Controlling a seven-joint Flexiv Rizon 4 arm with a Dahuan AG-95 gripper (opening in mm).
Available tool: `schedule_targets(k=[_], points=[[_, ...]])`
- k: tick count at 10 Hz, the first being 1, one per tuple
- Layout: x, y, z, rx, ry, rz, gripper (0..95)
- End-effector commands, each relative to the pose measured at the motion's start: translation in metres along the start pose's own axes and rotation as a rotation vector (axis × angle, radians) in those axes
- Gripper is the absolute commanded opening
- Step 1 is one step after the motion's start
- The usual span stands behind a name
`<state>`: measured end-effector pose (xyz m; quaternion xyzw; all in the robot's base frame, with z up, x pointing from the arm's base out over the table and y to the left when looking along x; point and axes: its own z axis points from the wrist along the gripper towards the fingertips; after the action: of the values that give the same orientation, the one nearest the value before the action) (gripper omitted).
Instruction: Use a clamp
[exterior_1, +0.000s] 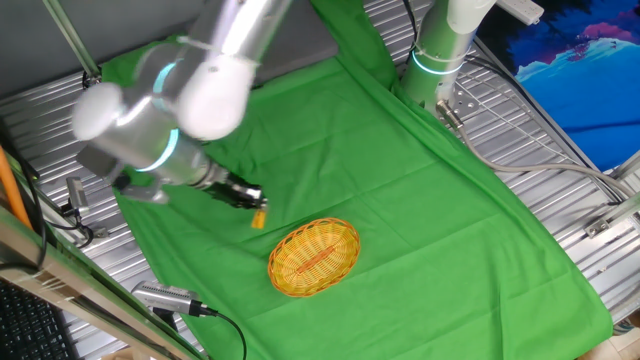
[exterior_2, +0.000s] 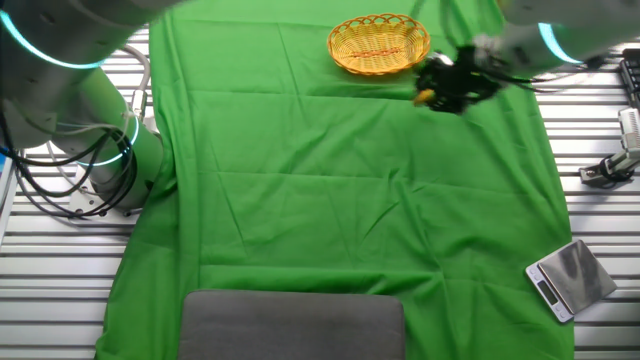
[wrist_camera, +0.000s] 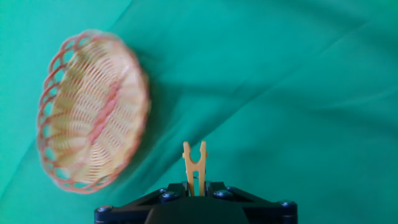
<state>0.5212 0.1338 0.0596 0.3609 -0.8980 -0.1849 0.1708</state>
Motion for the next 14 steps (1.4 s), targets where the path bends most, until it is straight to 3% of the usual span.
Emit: schedule_targets(k=[1,5,13,14], points=[[0.003,0.008,0.004,-0.006,0.002,0.009,0.0],[0.007,0.020,0.012,-0.013,-0.006,0.016,0.0],[0.007,0.020,0.012,-0.009,0.003,0.010,0.0],[0.007,0.020,0.012,0.031,-0.017,0.009,0.0]])
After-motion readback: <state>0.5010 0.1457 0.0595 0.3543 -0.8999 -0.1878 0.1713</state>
